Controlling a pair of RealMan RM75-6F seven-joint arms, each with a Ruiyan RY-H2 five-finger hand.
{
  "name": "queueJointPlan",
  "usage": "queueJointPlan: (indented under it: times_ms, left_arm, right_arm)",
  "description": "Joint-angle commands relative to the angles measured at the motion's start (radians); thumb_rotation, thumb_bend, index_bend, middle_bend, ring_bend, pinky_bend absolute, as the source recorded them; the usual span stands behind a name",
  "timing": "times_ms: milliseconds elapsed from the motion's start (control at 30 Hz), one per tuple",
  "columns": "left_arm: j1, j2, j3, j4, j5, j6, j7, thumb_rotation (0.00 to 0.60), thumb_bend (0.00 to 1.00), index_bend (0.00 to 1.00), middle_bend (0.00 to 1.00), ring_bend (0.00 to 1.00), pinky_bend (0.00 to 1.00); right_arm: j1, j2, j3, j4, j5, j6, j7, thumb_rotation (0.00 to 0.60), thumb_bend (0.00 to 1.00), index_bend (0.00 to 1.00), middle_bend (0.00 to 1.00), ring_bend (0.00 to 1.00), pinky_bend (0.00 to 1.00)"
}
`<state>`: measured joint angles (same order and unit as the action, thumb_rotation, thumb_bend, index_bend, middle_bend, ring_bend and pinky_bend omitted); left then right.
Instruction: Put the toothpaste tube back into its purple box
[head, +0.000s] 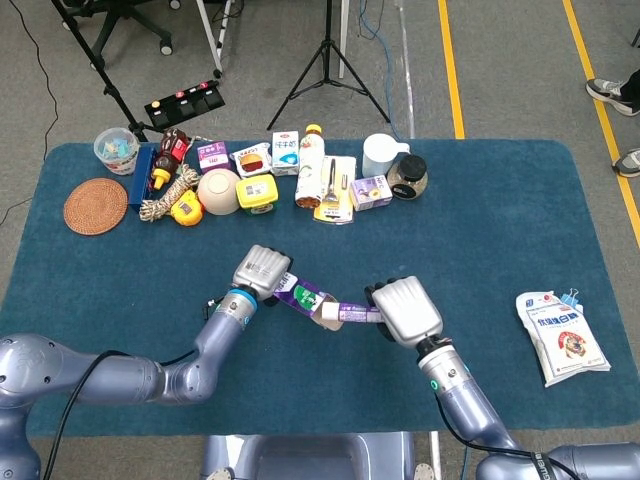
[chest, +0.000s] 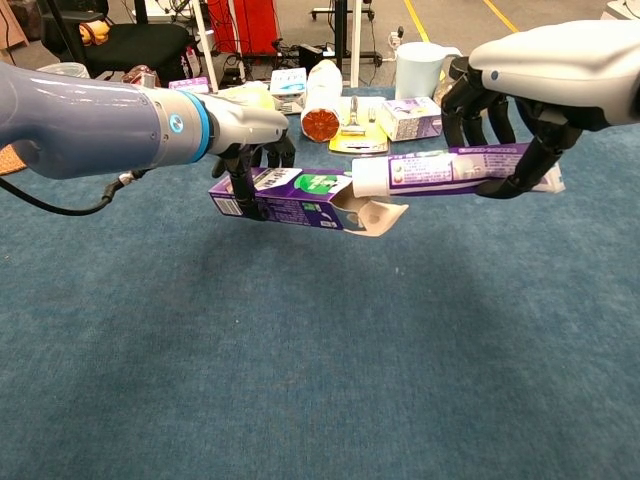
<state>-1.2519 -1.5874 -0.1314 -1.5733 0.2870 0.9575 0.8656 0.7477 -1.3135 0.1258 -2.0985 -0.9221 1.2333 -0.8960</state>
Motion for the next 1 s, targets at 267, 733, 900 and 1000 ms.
queueJointPlan:
  times_ms: [267, 733, 900, 1000]
  left_arm:
    - [-0.007, -0.001, -0.004, -0.009, 0.002, 0.008, 0.001, 0.6, 0.29, 0.54, 0.47, 0.37, 0.58]
    - [-0.011, 0.0, -0.007, -0.019, -0.001, 0.016, -0.002, 0.6, 0.29, 0.54, 0.47, 0.37, 0.58]
    - [-0.017, -0.011, -0.006, -0.016, -0.006, 0.022, 0.005, 0.6, 0.29, 0.54, 0.47, 0.37, 0.59]
    - [-0.021, -0.018, -0.006, -0.014, -0.014, 0.026, 0.01, 0.6, 0.29, 0.54, 0.47, 0.37, 0.59]
  right_arm:
    - [0.01, -0.014, -0.007, 0.009, 0.009, 0.004, -0.006, 0.6, 0.71, 0.6, 0.62, 0.56, 0.61]
    - [0.008, -0.033, -0.041, 0.028, -0.012, 0.045, -0.058, 0.6, 0.72, 0.6, 0.63, 0.56, 0.61]
    - [0.02, -0.061, -0.05, 0.025, 0.025, 0.097, -0.173, 0.6, 0.73, 0.6, 0.63, 0.56, 0.61]
    - [0.026, -0.084, -0.045, 0.009, 0.064, 0.144, -0.241, 0.6, 0.74, 0.6, 0.64, 0.57, 0.62]
